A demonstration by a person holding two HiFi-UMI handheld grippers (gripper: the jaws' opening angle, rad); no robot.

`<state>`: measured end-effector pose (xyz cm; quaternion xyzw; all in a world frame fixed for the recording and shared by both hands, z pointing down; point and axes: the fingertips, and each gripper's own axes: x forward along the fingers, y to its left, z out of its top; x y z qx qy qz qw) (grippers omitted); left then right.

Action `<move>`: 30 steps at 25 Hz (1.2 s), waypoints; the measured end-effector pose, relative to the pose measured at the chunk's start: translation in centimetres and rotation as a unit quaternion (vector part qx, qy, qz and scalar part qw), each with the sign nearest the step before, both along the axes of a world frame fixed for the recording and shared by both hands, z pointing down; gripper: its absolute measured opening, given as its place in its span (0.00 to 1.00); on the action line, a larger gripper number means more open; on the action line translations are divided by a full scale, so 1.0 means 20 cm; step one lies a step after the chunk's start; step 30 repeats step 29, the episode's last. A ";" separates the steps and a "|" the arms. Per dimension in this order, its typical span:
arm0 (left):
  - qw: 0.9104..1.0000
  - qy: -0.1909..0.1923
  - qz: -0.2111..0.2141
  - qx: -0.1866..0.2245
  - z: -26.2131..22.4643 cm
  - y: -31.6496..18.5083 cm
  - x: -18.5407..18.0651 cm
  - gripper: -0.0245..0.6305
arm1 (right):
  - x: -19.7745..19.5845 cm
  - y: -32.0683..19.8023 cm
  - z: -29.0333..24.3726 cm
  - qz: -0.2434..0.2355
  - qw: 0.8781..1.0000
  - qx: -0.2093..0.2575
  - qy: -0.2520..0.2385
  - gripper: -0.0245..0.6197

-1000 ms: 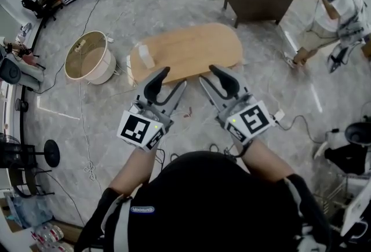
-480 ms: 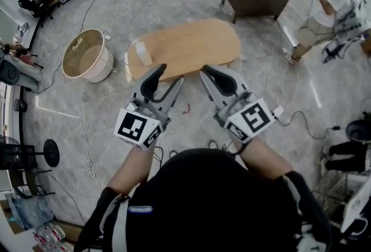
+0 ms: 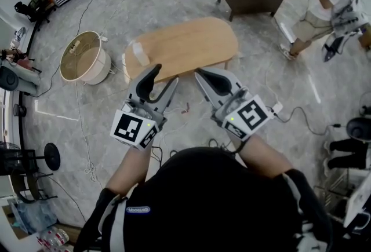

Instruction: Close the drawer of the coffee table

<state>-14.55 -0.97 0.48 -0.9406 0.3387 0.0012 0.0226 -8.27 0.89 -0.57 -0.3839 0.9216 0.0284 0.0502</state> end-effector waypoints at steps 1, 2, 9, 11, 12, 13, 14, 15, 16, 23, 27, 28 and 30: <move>1.000 0.000 0.000 0.000 0.00 0.00 0.00 0.35 | -0.01 0.00 0.00 -0.004 1.000 -0.002 0.001 0.05; 1.000 -0.001 0.001 -0.001 0.00 0.00 0.00 0.35 | -0.03 0.00 0.00 -0.008 1.000 -0.005 0.002 0.05; 1.000 -0.003 -0.001 -0.006 0.02 -0.01 0.00 0.35 | -0.02 0.01 0.01 -0.011 1.000 0.001 0.008 0.05; 1.000 -0.003 -0.002 -0.007 0.03 -0.01 -0.01 0.35 | -0.02 0.01 0.03 -0.008 1.000 -0.004 0.012 0.05; 1.000 -0.003 -0.003 -0.007 0.03 -0.01 -0.01 0.35 | -0.02 0.00 0.03 -0.007 1.000 -0.006 0.013 0.05; 1.000 -0.002 -0.003 -0.008 0.03 -0.02 -0.01 0.35 | -0.02 0.00 0.03 -0.006 1.000 -0.008 0.013 0.05; 1.000 -0.002 -0.003 -0.009 0.03 -0.02 -0.01 0.35 | -0.02 0.00 0.04 -0.005 1.000 -0.009 0.012 0.05; 1.000 -0.002 -0.003 -0.009 0.04 -0.02 -0.01 0.35 | -0.02 0.00 0.04 -0.005 1.000 -0.010 0.012 0.05; 1.000 -0.002 -0.003 -0.010 0.04 -0.02 -0.01 0.35 | -0.02 0.00 0.04 -0.005 1.000 -0.009 0.012 0.05; 1.000 -0.003 0.000 -0.014 0.06 -0.03 0.00 0.35 | -0.02 -0.01 0.05 -0.003 1.000 -0.011 0.010 0.05; 1.000 -0.004 0.002 -0.013 0.07 -0.04 0.01 0.35 | -0.01 -0.02 0.06 0.000 1.000 -0.014 0.008 0.05; 1.000 -0.004 0.002 -0.013 0.07 -0.04 0.02 0.35 | 0.00 -0.02 0.07 0.000 1.000 -0.014 0.008 0.05; 1.000 -0.004 0.002 -0.013 0.07 -0.04 0.02 0.35 | 0.00 -0.02 0.07 0.001 1.000 -0.014 0.008 0.05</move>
